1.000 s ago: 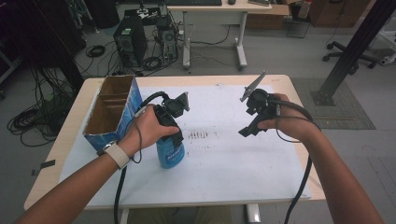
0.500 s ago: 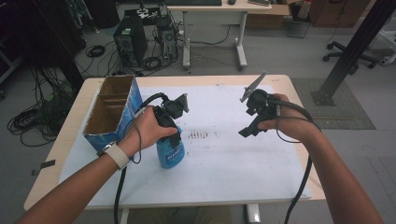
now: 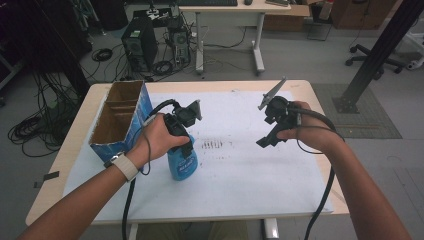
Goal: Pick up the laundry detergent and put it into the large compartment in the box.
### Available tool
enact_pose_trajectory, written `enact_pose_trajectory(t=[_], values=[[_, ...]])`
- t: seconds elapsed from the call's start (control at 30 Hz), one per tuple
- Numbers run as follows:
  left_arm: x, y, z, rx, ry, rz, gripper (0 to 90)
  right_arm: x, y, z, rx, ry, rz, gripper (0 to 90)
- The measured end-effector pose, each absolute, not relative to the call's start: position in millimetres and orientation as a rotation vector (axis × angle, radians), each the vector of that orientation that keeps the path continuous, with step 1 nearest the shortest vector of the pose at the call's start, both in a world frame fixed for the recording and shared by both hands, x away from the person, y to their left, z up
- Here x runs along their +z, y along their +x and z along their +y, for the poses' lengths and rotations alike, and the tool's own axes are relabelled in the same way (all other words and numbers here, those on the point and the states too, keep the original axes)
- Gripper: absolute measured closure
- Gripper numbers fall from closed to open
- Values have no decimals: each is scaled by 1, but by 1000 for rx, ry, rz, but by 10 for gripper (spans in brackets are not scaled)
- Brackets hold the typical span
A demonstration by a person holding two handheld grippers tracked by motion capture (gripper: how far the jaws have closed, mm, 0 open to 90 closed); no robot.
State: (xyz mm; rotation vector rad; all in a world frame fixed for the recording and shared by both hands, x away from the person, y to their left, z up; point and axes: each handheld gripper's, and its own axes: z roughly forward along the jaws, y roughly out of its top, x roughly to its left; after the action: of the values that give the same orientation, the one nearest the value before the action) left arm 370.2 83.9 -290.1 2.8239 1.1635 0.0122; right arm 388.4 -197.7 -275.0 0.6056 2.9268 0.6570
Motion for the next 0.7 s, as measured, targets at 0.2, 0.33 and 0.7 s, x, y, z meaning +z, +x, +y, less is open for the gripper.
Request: enact_pose_trajectory(t=[0.2,0.33,0.7], values=[[-289,371,85,0,2817,1167,372,-275,389,-197,656,604,2927,101],[-287,370,86,3,2814,1169,372,-274,388,-197,654,604,2926,101],[-274,370,86,8,2801,1175,372,-273,388,-198,656,605,2923,102]])
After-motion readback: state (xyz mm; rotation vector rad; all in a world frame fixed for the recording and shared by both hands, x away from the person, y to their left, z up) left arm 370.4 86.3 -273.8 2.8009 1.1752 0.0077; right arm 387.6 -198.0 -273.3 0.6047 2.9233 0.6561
